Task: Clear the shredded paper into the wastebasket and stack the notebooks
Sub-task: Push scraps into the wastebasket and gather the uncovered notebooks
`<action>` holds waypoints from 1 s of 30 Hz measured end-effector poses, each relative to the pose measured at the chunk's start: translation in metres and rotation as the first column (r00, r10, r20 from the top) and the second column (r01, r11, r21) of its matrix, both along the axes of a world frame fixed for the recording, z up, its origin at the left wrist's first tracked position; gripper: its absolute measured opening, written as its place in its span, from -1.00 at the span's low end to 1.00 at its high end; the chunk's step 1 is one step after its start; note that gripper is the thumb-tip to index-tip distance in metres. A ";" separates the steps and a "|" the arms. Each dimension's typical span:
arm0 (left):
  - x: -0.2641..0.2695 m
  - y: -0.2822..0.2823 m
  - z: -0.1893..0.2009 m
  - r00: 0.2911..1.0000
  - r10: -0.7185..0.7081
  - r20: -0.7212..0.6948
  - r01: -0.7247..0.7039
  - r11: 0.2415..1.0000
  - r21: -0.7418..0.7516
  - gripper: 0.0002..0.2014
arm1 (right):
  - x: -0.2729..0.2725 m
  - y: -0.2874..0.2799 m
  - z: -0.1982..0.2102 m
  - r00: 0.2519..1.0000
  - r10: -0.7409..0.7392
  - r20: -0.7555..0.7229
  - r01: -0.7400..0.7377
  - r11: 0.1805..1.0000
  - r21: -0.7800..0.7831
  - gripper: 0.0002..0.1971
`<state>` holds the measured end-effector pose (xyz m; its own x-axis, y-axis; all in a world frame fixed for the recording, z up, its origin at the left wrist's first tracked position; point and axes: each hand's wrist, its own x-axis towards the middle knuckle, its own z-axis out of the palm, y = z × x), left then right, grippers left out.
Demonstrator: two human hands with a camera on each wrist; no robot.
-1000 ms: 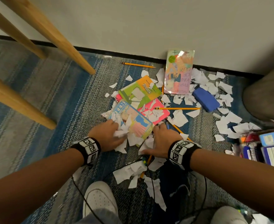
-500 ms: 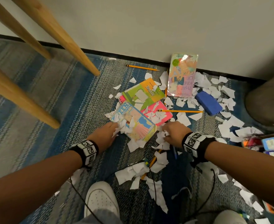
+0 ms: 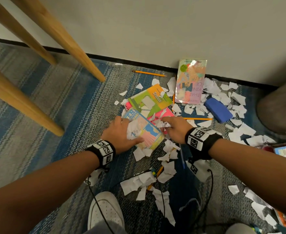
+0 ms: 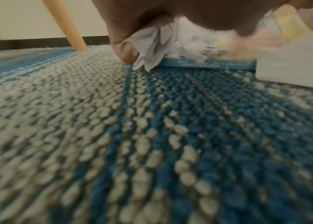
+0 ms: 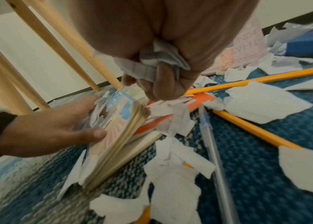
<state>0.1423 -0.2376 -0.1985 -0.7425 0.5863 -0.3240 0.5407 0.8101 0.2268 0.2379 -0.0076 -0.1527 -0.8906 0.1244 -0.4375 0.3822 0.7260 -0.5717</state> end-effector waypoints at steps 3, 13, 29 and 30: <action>0.001 0.009 -0.006 0.998 -0.052 -0.037 0.051 0.998 -0.023 -0.25 | -0.004 -0.005 -0.002 0.998 -0.057 0.032 0.059 0.997 -0.047 -0.67; -0.041 -0.011 -0.024 0.997 0.082 0.008 -0.082 0.981 0.175 -0.75 | -0.038 -0.023 -0.013 0.982 0.180 -0.049 -0.172 0.975 0.139 -0.67; -0.089 -0.012 -0.011 0.928 0.365 0.068 -0.371 0.908 0.196 -0.67 | -0.032 -0.069 -0.018 0.700 0.706 0.111 -0.695 0.636 0.337 -0.40; -0.087 -0.011 -0.014 0.931 0.359 0.062 -0.364 0.914 0.182 -0.65 | -0.029 -0.068 -0.022 0.644 0.749 0.153 -0.749 0.579 0.322 -0.38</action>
